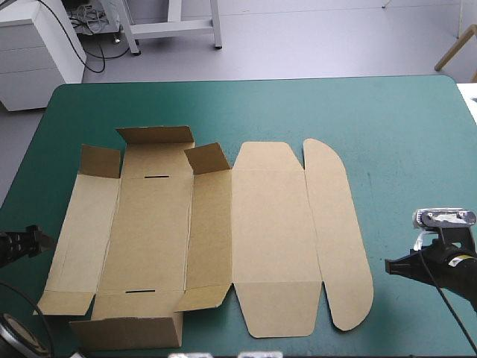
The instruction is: Fold the box
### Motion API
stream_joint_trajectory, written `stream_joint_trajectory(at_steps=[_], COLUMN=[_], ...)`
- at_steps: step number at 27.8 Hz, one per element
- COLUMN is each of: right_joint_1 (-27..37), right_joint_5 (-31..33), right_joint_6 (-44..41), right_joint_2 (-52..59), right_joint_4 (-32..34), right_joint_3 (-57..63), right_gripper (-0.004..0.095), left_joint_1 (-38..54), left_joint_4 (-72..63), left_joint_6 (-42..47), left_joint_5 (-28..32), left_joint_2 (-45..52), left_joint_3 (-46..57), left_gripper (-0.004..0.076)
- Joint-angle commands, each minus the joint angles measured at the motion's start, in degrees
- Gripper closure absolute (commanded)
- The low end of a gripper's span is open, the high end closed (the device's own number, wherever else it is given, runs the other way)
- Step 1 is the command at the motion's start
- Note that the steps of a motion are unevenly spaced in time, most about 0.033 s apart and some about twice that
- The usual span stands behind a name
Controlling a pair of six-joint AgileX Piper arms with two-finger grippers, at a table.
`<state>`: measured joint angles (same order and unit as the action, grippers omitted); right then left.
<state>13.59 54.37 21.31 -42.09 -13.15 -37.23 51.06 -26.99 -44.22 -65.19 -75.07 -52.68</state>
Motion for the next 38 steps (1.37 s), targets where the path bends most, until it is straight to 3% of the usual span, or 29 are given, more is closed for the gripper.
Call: stream_joint_trajectory(at_steps=[1, 9, 38], right_joint_1=[0.2, 0.2, 0.2], right_joint_5=[-2.6, -2.6, -2.6], right_joint_6=[0.6, 0.6, 1.1], right_joint_2=[0.1, 0.1, 0.1], right_joint_4=[-0.8, -0.8, -0.7], right_joint_3=[-1.4, -1.4, -1.4], right_gripper=[0.0912, 0.0912, 0.0912], left_joint_1=[0.2, 0.2, -13.6], left_joint_4=[-5.2, -4.7, -6.8], left_joint_6=[-3.7, -5.9, -5.5], left_joint_5=[-2.5, -9.4, -9.4], left_joint_2=[-3.0, -11.3, -12.7], left_joint_3=[-1.0, -1.0, 7.6], left_gripper=[0.0036, 0.0085, 0.0095])
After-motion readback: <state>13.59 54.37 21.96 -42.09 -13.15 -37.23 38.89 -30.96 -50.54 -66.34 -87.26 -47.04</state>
